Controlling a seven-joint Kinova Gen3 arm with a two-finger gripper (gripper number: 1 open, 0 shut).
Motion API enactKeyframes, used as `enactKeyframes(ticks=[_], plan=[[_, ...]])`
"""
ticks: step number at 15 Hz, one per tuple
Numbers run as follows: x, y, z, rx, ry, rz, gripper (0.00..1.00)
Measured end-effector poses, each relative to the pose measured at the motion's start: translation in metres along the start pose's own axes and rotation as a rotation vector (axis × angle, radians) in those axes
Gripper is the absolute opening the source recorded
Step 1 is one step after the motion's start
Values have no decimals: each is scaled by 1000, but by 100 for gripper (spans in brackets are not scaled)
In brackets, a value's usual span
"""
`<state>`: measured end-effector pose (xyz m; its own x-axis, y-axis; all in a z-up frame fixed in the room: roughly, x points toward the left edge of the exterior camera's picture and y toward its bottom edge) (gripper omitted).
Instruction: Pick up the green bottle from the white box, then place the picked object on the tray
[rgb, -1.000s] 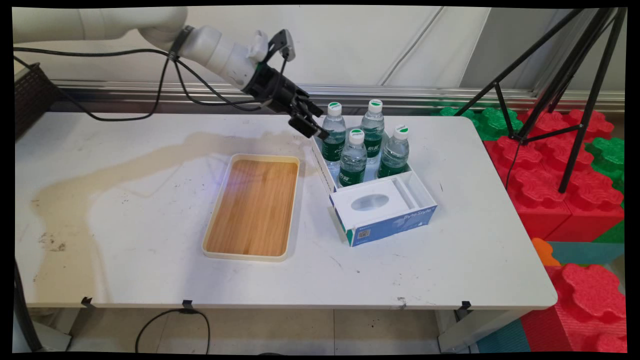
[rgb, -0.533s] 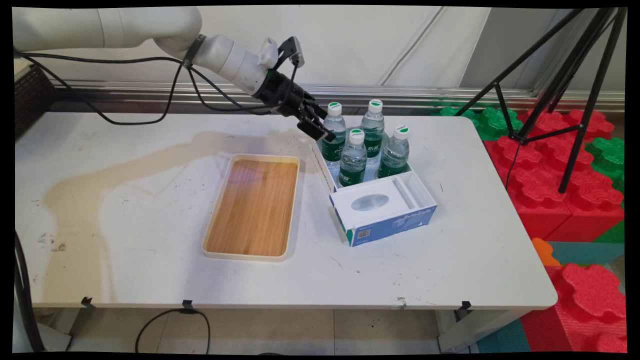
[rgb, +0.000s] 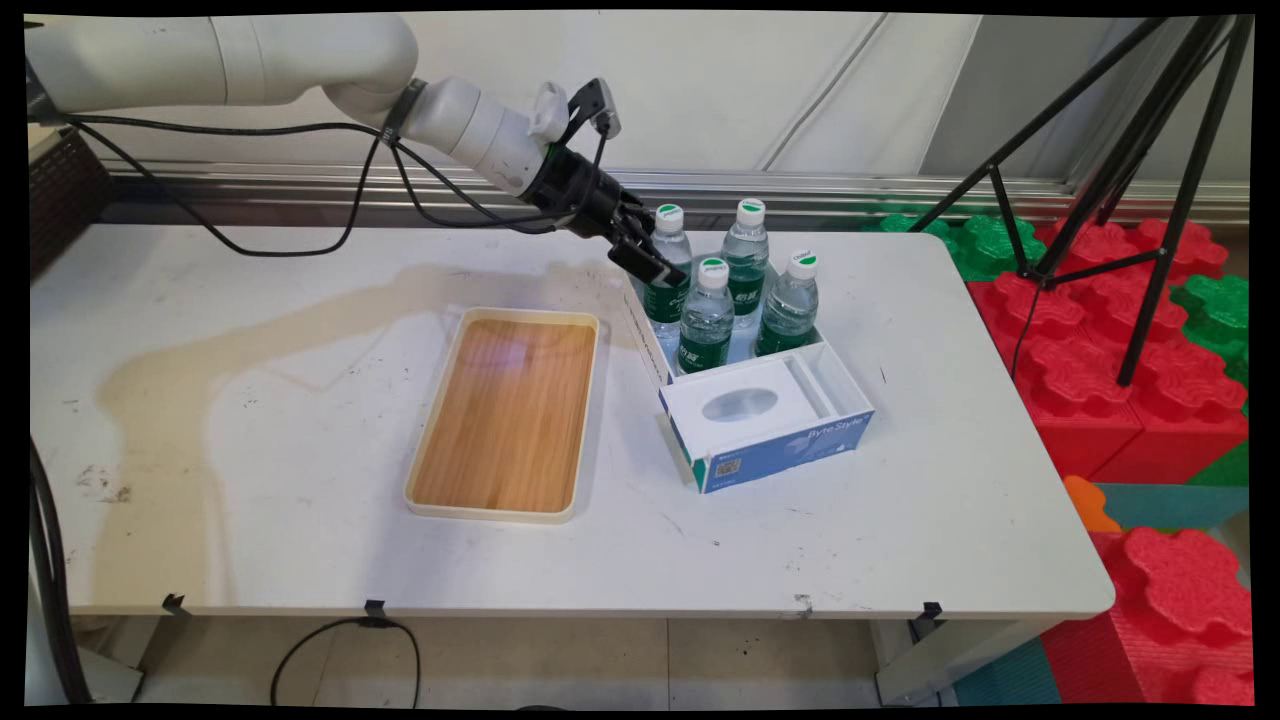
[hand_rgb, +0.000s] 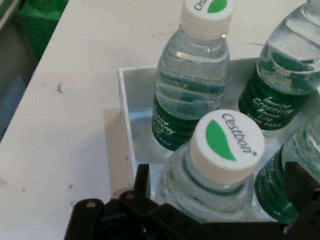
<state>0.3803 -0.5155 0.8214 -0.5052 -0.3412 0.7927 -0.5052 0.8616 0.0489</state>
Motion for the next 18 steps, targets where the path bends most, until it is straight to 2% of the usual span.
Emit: enactKeyframes(ticks=[3, 4, 11, 15, 18], plan=[[-1, 0, 3, -1, 4, -1, 100], [-1, 0, 4, -3, 7, 0, 0], [-3, 1, 0, -9, 21, 1, 0], [5, 2, -28, -14, 60, -23, 0], [21, 2, -68, -6, 92, -50, 0]])
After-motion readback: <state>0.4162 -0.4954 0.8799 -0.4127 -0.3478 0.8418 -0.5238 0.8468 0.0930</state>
